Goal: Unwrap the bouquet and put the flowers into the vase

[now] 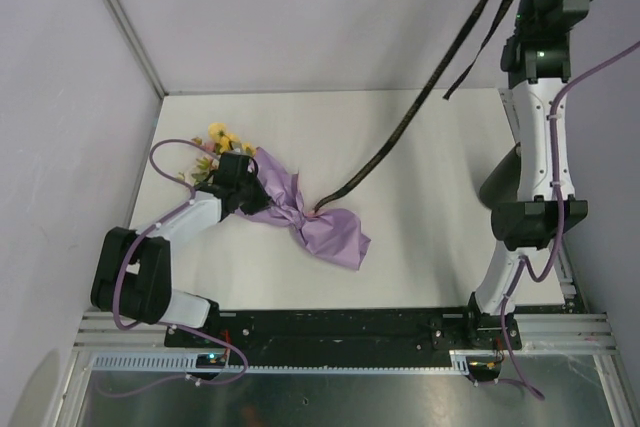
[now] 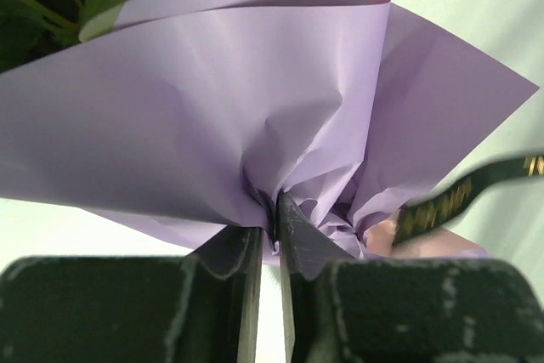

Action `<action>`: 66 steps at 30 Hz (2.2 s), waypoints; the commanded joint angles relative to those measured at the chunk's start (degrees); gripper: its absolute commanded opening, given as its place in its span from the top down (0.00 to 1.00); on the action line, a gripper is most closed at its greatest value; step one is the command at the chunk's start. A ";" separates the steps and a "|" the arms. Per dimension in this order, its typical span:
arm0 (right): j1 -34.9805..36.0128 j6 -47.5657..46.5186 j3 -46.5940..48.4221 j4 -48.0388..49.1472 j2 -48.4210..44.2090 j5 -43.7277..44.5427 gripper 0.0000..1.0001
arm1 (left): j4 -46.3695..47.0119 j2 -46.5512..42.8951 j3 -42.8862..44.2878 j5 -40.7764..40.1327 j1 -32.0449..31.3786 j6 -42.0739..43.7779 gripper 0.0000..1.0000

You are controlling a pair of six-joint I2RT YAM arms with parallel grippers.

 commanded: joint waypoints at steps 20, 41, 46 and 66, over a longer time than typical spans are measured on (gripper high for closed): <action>0.40 16.27 -36.36 -18.03 -0.54 -3.42 0.91 | 0.40 -6.79 2.54 1.38 -0.36 0.53 0.74; 20.39 24.76 -53.92 -39.35 -1.87 -9.54 0.45 | -1.72 -18.19 0.63 6.10 -0.27 3.54 0.38; 24.13 28.70 -54.26 -36.51 2.64 -8.94 0.46 | -3.73 -22.19 -0.30 5.36 -0.17 4.60 0.32; 21.04 46.57 -52.52 -27.71 13.15 -5.93 0.49 | -6.44 -27.78 1.18 1.61 0.89 5.00 0.31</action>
